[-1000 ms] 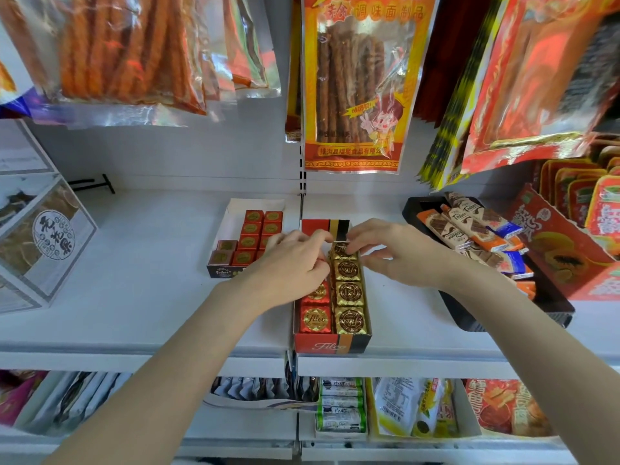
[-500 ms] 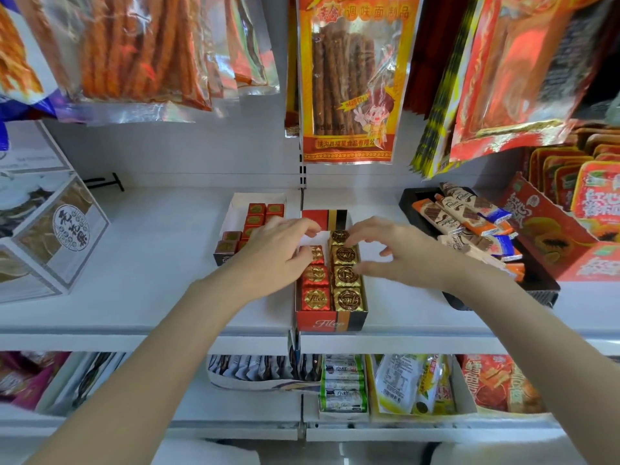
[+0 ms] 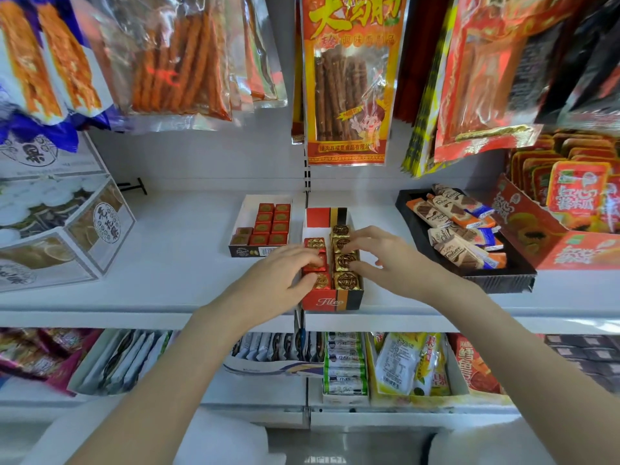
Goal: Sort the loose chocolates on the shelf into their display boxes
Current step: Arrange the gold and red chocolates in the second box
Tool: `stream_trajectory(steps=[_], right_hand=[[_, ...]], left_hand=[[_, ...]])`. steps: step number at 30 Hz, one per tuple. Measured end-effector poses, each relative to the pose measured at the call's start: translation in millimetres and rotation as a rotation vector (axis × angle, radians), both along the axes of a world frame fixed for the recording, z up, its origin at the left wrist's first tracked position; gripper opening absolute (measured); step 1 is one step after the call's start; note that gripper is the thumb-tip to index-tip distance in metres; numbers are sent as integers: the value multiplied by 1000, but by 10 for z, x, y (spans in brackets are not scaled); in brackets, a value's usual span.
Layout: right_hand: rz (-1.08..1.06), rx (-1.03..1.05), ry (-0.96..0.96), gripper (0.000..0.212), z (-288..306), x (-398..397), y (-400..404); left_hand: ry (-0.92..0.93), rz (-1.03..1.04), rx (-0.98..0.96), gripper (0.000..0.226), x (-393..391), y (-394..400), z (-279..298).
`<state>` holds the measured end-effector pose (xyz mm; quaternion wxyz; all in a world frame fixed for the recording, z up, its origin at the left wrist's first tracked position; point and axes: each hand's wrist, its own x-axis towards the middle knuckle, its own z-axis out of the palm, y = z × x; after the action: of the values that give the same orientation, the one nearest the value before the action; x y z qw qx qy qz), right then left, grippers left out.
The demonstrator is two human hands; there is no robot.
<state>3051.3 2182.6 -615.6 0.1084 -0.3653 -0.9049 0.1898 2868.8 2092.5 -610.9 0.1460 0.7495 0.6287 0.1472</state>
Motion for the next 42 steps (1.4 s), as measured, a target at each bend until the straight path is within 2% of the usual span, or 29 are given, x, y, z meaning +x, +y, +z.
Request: stream_trajectory(steps=[6,12,20,23,26,31,33,42], right_hand=[[-1,20,86,31,82,166,-131],[93,-13,16,36,23,182,-261],[115,-21,-30,35,36,185,-229],[118,-42,8,37,58,160,-219],[97,-39,5,44,72,161,-167],[85,-22,-28,48,57,171,-103],[90,-15,-37,48,50,164,-103],[89,-6,-36,46,54,120,-62]], left_hand=[[-38,17,14,41,-31,-69,-1],[95,-38,-66,46,-6,-42,-62],[164,-77,-54,47,-39,108,-69],[164,-88,-57,59,-85,149,-60],[249,-113,-50,76,-102,234,-31],[390,-179,-119,66,-109,392,14],[411,-205,-97,72,-134,415,18],[361,-218,-39,74,-123,430,-50]])
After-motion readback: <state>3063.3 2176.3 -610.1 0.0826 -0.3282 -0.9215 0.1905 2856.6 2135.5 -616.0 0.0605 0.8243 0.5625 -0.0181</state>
